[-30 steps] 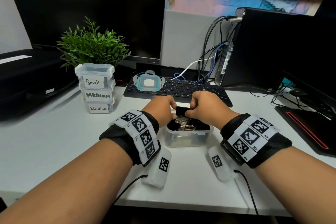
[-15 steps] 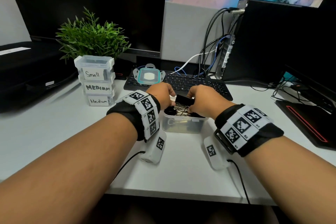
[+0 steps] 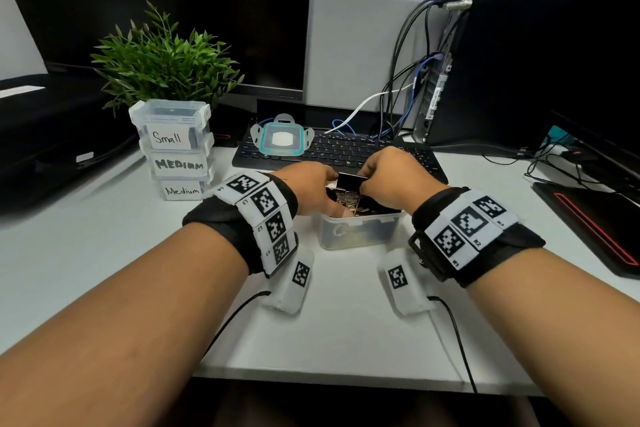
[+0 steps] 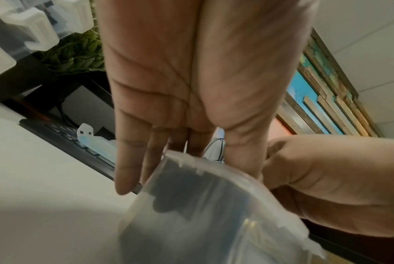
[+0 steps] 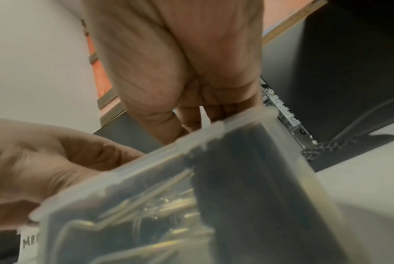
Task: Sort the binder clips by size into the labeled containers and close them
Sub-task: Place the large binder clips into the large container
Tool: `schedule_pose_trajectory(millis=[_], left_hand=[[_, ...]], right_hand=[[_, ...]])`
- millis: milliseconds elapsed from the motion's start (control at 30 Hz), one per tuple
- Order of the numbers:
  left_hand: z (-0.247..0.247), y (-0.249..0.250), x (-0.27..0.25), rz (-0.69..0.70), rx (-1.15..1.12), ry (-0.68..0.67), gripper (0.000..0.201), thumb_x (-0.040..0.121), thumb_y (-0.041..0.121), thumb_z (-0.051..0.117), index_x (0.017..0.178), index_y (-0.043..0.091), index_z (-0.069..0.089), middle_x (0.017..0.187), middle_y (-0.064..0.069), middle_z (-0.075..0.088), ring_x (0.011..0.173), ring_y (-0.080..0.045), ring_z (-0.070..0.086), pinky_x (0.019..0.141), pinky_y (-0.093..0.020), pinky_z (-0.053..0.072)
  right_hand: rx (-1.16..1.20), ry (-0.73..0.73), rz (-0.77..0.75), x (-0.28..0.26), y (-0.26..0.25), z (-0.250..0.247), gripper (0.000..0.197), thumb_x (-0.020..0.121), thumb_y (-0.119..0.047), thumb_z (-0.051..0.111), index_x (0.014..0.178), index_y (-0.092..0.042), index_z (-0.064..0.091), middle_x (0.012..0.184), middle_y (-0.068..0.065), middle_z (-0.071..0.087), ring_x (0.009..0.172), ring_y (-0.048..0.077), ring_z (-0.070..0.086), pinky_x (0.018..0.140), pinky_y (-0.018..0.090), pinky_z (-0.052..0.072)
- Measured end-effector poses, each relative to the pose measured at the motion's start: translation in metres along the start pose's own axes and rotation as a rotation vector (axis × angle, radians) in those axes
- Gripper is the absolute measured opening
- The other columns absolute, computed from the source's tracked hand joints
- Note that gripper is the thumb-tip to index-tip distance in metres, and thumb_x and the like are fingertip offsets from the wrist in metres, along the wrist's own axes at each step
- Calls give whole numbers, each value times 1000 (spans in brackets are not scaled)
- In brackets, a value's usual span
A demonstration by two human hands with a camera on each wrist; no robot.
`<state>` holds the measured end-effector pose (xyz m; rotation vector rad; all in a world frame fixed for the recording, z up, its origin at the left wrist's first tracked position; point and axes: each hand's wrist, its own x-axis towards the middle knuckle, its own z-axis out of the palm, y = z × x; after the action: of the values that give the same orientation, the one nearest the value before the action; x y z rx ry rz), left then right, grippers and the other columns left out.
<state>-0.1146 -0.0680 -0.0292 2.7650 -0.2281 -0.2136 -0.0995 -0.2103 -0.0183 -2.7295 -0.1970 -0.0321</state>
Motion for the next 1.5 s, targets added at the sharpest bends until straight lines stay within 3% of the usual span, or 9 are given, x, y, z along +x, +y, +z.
schedule_pose_trajectory(millis=[133, 233, 333, 400, 600, 767, 1067, 1300, 1500], left_hand=[[0, 4, 1, -20, 38, -17, 77, 76, 50, 70, 140, 20, 40, 135, 3, 52, 121, -19, 50, 99, -30, 41], [0, 6, 1, -34, 10, -48, 81, 76, 49, 71, 143, 21, 35, 137, 2, 50, 117, -22, 53, 98, -32, 43], [0, 7, -2, -35, -19, -45, 79, 77, 46, 71, 143, 21, 36, 135, 2, 51, 113, -23, 57, 93, -29, 45], [1, 7, -3, -33, -29, -35, 76, 78, 45, 71, 143, 22, 37, 132, 1, 54, 112, -22, 58, 89, -27, 45], [2, 8, -7, -44, -48, -28, 76, 78, 44, 71, 142, 21, 37, 129, 0, 56, 110, -24, 59, 81, -25, 43], [3, 9, -7, -46, -58, -34, 75, 79, 42, 71, 142, 19, 38, 128, -1, 55, 109, -24, 60, 80, -25, 44], [2, 9, -7, -47, -71, -27, 76, 80, 42, 70, 143, 18, 36, 125, -3, 58, 110, -23, 59, 77, -23, 42], [4, 7, -9, -6, -101, -31, 79, 82, 36, 70, 147, 30, 25, 141, -1, 45, 116, -24, 55, 89, -27, 45], [2, 9, -12, 44, -53, -16, 61, 85, 34, 67, 139, 40, 39, 123, 5, 56, 93, -13, 53, 75, -21, 38]], right_hand=[[-5, -16, -28, 1, 1, -8, 13, 89, -14, 61, 98, -11, 71, 89, 1, 64, 85, 15, 57, 72, 25, 42], [-50, -63, -35, 0, 1, -12, 5, 85, -14, 68, 88, -14, 64, 83, -2, 60, 84, 16, 56, 74, 26, 44], [-55, -29, -42, 0, 3, -7, 26, 79, -12, 73, 70, -18, 49, 70, -5, 52, 76, 16, 53, 57, 23, 39], [-33, 9, -55, -2, 3, -4, 28, 78, -10, 72, 69, -19, 47, 69, -5, 51, 73, 15, 51, 53, 20, 37], [-120, 36, -129, -7, -3, 0, 19, 79, -6, 67, 77, -15, 51, 69, -3, 51, 74, 17, 50, 62, 24, 39], [-228, 39, -179, -7, -6, 3, 25, 78, -5, 64, 68, -18, 45, 76, 1, 54, 77, 18, 48, 66, 25, 38], [-193, -7, -126, -7, -5, 0, 8, 85, -14, 66, 91, -16, 61, 85, 0, 57, 82, 18, 52, 71, 26, 43], [-78, -7, -47, -8, -1, -6, 13, 87, -14, 65, 99, -14, 71, 94, 2, 65, 88, 15, 57, 77, 24, 44], [-7, -58, -1, -8, 5, -13, 14, 86, -8, 65, 97, -12, 73, 93, 3, 67, 86, 15, 58, 81, 27, 48]])
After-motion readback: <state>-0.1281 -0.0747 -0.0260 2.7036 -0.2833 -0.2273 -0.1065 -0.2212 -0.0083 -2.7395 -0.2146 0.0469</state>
